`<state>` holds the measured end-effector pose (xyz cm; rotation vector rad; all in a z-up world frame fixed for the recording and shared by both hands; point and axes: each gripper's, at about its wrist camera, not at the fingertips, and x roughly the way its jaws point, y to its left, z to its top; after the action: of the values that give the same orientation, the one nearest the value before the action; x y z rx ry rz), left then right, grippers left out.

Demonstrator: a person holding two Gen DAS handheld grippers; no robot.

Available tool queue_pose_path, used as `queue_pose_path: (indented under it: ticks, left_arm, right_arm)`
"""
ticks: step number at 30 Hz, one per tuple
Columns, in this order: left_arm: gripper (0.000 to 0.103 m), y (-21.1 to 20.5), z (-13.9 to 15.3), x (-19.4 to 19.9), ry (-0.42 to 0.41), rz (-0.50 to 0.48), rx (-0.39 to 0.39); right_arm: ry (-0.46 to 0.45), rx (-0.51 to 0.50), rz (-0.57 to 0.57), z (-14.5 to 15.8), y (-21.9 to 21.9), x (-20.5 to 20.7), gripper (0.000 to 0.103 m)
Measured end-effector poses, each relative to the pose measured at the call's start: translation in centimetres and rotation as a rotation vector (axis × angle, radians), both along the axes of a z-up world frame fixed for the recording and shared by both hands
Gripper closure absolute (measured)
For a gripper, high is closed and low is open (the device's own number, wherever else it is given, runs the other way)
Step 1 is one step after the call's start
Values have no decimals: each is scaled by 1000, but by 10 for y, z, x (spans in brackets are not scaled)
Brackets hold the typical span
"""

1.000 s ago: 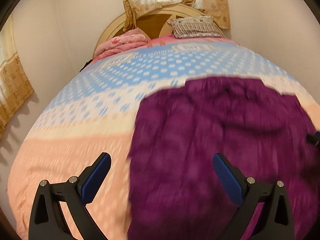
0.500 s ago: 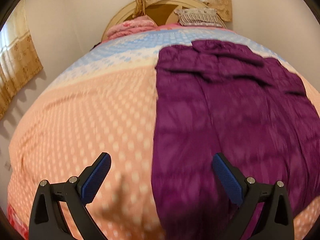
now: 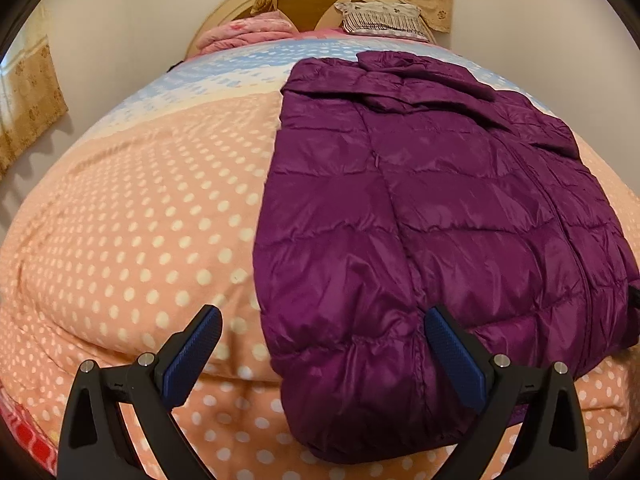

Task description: Fold large clothes

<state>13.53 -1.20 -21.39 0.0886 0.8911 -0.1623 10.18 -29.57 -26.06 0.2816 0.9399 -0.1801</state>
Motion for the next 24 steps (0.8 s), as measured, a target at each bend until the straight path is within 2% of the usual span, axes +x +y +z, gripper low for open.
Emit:
queue_pose_path:
  ticks: [2, 4, 5, 7, 10, 11, 14, 17, 24]
  left_arm:
    - [4, 2, -1, 1, 15, 1, -23]
    - [19, 2, -2, 0, 34, -18, -53]
    - [30, 1, -3, 1, 49, -36, -81]
    - [38, -1, -1, -2, 40, -41, -85]
    - [70, -3, 6, -7, 18, -76, -72]
    - [91, -4, 10, -8, 17, -94, -81]
    - [98, -2, 24, -14, -9, -117, -84]
    - [100, 2, 46, -25, -87, -140, -75]
    - [101, 23, 119, -61, -247, -208, -140]
  right_arm:
    - [6, -7, 7, -1, 2, 0, 30]
    - [15, -4, 29, -2, 7, 0, 46]
    - [23, -1, 43, -4, 9, 1, 50]
    - [32, 23, 64, -7, 11, 0, 69]
    - [22, 44, 88, -5, 13, -1, 90]
    - [14, 49, 95, -2, 13, -2, 92]
    - [-10, 59, 111, 5, 15, -6, 96]
    - [-59, 73, 126, 20, 15, -14, 96]
    - [-234, 112, 173, 87, 20, -56, 97]
